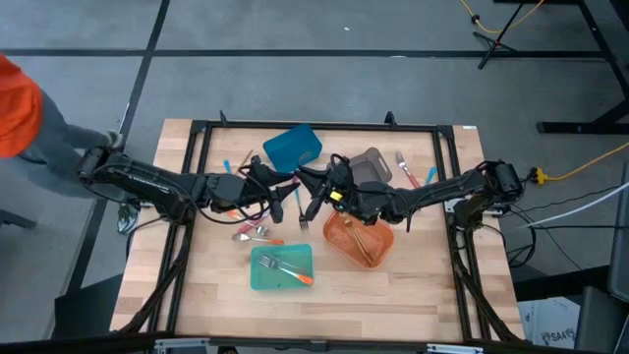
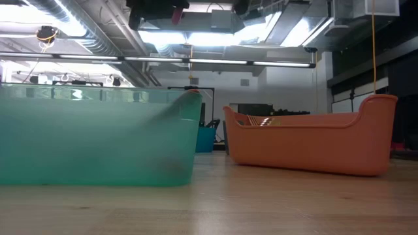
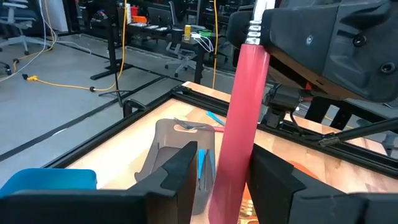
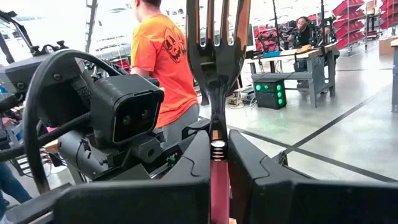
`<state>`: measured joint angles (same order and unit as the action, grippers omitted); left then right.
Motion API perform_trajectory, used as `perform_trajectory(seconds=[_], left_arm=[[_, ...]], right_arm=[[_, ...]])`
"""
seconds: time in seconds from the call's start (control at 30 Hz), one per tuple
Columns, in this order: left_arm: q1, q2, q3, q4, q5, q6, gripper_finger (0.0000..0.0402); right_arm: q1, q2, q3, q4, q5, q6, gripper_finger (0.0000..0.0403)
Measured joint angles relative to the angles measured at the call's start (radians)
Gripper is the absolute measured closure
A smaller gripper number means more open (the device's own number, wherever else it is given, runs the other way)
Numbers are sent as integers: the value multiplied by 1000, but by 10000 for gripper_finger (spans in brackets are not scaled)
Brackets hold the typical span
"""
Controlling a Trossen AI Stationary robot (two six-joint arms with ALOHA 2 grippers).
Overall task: Sort silverware by color (type)
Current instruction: Put the pink fork into the blue bin
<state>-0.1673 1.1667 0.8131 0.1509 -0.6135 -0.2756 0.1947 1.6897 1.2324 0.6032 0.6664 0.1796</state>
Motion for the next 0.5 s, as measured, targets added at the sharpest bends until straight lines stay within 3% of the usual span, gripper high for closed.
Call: perform_trajectory(seconds=[0.5], left_arm=[[2, 0, 0, -1, -13, 0, 280]], right_arm=[[-2, 0, 0, 2, -2, 2, 391]])
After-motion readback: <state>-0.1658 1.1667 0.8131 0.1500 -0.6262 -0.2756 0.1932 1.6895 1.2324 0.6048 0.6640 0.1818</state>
